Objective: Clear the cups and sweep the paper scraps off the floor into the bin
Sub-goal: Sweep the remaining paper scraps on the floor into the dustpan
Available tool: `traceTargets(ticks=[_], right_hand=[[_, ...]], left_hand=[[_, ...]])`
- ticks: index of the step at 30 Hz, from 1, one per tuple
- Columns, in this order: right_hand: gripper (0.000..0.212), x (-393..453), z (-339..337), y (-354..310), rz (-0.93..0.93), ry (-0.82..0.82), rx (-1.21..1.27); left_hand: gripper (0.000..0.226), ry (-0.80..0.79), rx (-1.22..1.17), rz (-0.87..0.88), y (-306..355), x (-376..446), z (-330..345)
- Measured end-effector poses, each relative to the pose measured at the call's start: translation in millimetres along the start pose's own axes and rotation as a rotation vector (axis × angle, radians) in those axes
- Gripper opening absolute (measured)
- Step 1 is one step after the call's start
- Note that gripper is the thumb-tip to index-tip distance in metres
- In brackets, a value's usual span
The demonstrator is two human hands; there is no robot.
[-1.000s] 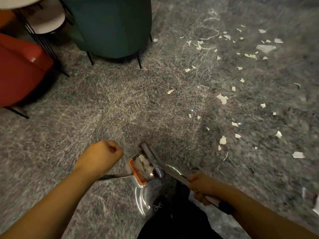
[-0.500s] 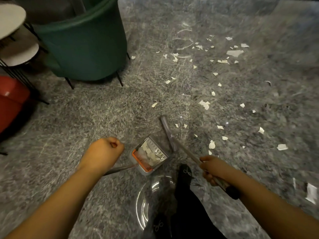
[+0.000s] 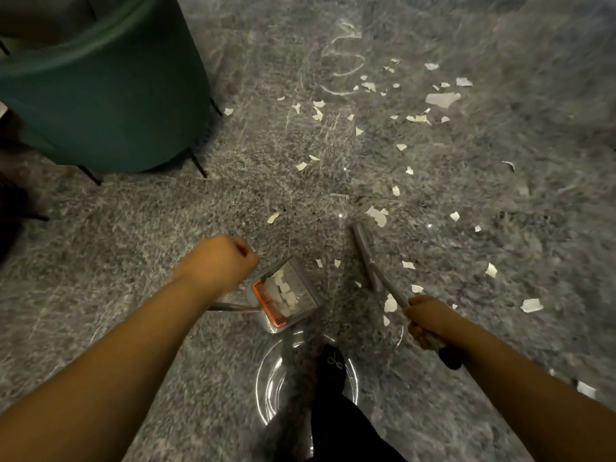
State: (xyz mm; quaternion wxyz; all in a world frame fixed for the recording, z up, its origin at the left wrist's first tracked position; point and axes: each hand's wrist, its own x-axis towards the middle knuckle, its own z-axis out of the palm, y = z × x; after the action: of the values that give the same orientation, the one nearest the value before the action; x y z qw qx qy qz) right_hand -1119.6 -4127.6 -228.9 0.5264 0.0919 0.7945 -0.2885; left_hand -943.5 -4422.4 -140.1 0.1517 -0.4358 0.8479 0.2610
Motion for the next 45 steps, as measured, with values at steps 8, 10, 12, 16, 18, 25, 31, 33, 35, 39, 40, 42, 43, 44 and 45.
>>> traceTargets(ticks=[8, 10, 12, 16, 18, 25, 31, 33, 35, 39, 40, 42, 43, 44, 45], right_hand=[[0.029, 47, -5, -28, -0.018, -0.088, -0.483], [0.029, 48, 3, -36, -0.05, -0.133, -0.556], [0.029, 47, 11, -45, -0.078, -0.179, -0.598], [0.018, 41, 26, -63, -0.043, -0.275, -0.507], [0.016, 35, 30, -67, 0.001, -0.334, -0.418], [0.024, -7, 45, -48, 0.015, -0.345, -0.188], [0.011, -48, 48, -20, -0.018, -0.232, 0.048], [0.017, -55, 51, -2, 0.006, -0.169, 0.133], [0.02, -60, 54, 15, 0.027, -0.105, 0.22], [0.02, -75, 54, 44, 0.055, -0.042, 0.415], [0.02, -81, 53, 52, 0.055, -0.023, 0.451], [0.019, -88, 51, 65, 0.061, 0.017, 0.499], [0.019, -93, 48, 74, 0.072, 0.051, 0.532], [0.019, -96, 46, 81, 0.077, 0.082, 0.554], [0.019, -100, 43, 90, 0.075, 0.119, 0.573]], left_hand=[[0.02, 0.014, 0.044, -0.02, 26, 39, -6], [0.02, 0.016, 0.037, -0.023, 26, 44, -10], [0.016, 0.008, 0.037, -0.02, 27, 46, -11], [0.016, 0.014, 0.06, -0.042, 29, 47, -10], [0.017, 0.01, 0.045, -0.044, 30, 47, -11], [0.02, -0.011, -0.017, -0.005, 20, 44, -14], [0.017, -0.065, -0.043, 0.075, 9, 47, -29], [0.018, -0.122, 0.019, 0.159, 12, 47, -31], [0.018, -0.175, 0.103, 0.261, 24, 45, -30], [0.017, -0.232, 0.173, 0.392, 51, 42, -26], [0.018, -0.244, 0.184, 0.434, 59, 41, -22], [0.023, -0.257, 0.195, 0.49, 72, 41, -16], [0.026, -0.27, 0.209, 0.522, 80, 39, -11], [0.029, -0.28, 0.227, 0.54, 87, 37, -7], [0.029, -0.292, 0.248, 0.562, 97, 35, -1]])
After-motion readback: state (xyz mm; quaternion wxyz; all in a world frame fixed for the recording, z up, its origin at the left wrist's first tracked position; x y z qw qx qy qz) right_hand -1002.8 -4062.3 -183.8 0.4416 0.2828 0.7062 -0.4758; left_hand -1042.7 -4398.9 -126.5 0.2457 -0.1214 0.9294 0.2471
